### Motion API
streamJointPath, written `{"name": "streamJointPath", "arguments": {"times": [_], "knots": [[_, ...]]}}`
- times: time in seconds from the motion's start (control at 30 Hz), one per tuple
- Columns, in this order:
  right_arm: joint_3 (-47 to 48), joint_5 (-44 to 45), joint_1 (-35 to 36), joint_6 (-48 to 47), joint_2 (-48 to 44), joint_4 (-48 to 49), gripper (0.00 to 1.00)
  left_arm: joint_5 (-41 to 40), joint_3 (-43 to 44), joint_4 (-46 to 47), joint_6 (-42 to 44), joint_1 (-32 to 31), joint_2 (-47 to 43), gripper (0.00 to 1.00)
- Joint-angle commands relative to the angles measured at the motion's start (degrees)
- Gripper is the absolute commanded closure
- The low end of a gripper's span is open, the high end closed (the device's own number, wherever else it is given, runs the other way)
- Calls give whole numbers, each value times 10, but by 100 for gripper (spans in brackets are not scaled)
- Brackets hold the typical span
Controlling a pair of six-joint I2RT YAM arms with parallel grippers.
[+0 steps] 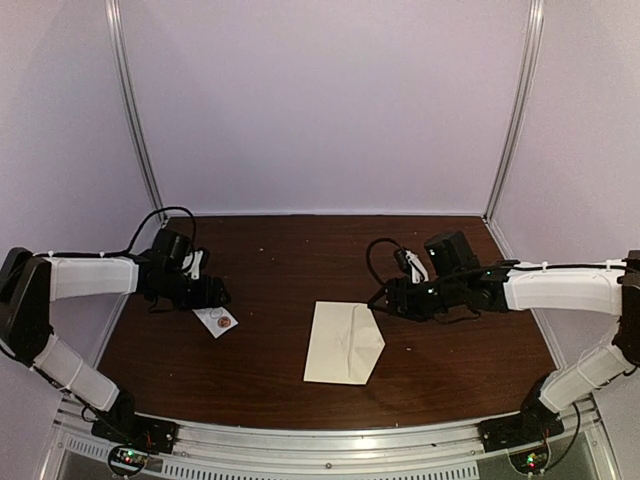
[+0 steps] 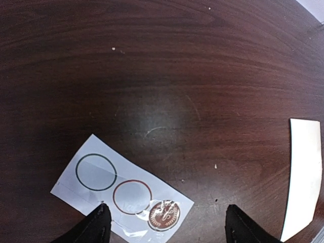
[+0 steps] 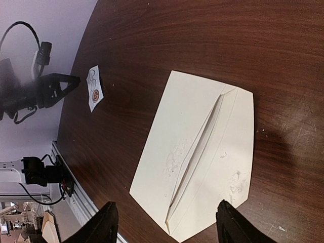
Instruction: Place the letter into the envelope and seal it
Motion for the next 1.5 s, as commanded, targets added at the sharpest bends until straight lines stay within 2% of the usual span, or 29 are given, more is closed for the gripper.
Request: {"name": "streamJointPath", "arguments": {"times": [0.0, 0.23, 0.43, 0.7, 0.9, 1.13, 1.3, 1.47], "knots": [[-5, 7, -10, -5, 8, 25, 32, 23, 1, 14, 29, 23, 26, 21], [-18, 1, -20, -8, 14, 40, 32, 15, 24, 9, 47, 28, 67, 20], [-44, -16, -53, -19, 28, 66, 28, 58, 23, 21, 47, 28, 110, 20], [-42, -43, -78, -40, 76, 87, 27, 121, 7, 54, 36, 21, 126, 21], [-41, -48, -79, -44, 102, 97, 27, 154, 10, 78, 49, -39, 134, 21], [-43, -44, -80, -48, 111, 94, 27, 166, 54, 70, 99, -122, 171, 21], [-46, -41, -83, -51, 112, 96, 27, 145, 83, 50, 133, -160, 184, 22], [-35, -50, -91, -59, 132, 103, 27, 88, 112, 55, 111, -172, 134, 22]]}}
